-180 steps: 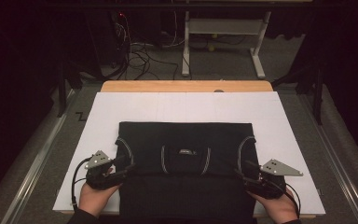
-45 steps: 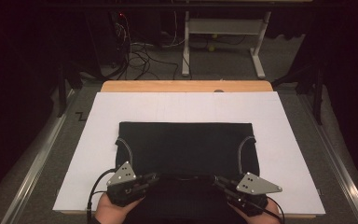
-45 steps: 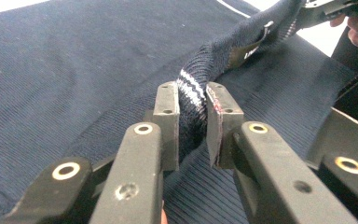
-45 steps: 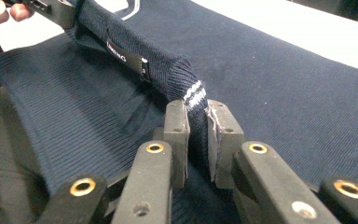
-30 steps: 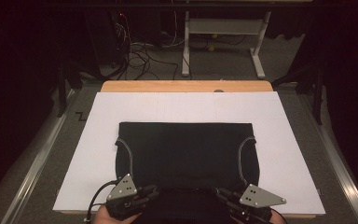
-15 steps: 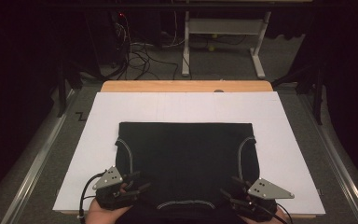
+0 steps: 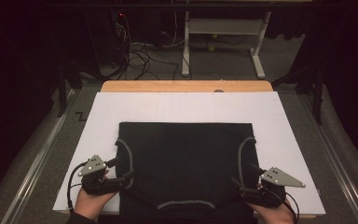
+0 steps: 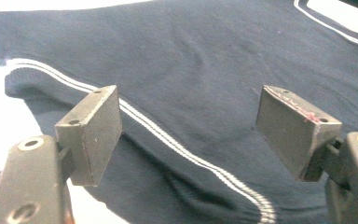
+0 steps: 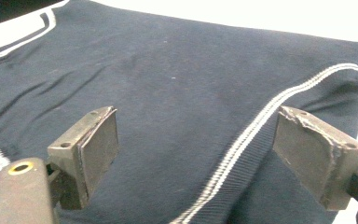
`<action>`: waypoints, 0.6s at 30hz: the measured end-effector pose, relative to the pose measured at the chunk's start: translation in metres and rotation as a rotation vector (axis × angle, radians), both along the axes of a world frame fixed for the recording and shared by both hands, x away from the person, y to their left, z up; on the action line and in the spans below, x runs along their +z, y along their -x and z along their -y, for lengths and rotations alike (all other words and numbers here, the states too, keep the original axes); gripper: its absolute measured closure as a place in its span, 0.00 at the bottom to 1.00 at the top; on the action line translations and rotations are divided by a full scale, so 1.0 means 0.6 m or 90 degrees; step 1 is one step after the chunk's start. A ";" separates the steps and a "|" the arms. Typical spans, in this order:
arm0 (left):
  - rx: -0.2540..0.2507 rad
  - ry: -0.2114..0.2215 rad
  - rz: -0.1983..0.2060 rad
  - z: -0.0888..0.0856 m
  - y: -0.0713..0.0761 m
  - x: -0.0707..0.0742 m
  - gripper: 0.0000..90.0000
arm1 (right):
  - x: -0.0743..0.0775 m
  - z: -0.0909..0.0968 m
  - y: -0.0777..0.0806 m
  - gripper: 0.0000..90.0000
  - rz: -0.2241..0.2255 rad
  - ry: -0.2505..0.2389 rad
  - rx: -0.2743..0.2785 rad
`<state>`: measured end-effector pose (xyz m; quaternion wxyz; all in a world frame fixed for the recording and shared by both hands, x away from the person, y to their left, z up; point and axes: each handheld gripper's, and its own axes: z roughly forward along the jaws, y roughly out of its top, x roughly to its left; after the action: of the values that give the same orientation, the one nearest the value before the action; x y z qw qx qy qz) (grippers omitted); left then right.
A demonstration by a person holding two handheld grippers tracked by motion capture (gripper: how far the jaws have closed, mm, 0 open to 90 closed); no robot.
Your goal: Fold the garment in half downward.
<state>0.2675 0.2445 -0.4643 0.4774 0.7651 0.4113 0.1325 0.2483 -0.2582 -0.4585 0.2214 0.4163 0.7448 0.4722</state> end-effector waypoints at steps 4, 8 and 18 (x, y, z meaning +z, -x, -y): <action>0.006 0.002 -0.011 -0.010 -0.010 -0.004 0.14 | -0.003 0.001 -0.007 0.08 0.000 0.004 -0.012; 0.009 0.010 -0.013 -0.012 -0.015 -0.002 0.02 | -0.002 -0.004 -0.009 0.00 0.008 0.008 -0.017; 0.023 0.006 -0.003 -0.014 -0.032 0.005 0.00 | 0.014 -0.051 -0.019 0.00 0.031 0.006 0.024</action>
<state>0.2869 0.2526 -0.4613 0.4774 0.7555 0.4271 0.1375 0.2598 -0.2278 -0.4503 0.2324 0.3899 0.7490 0.4826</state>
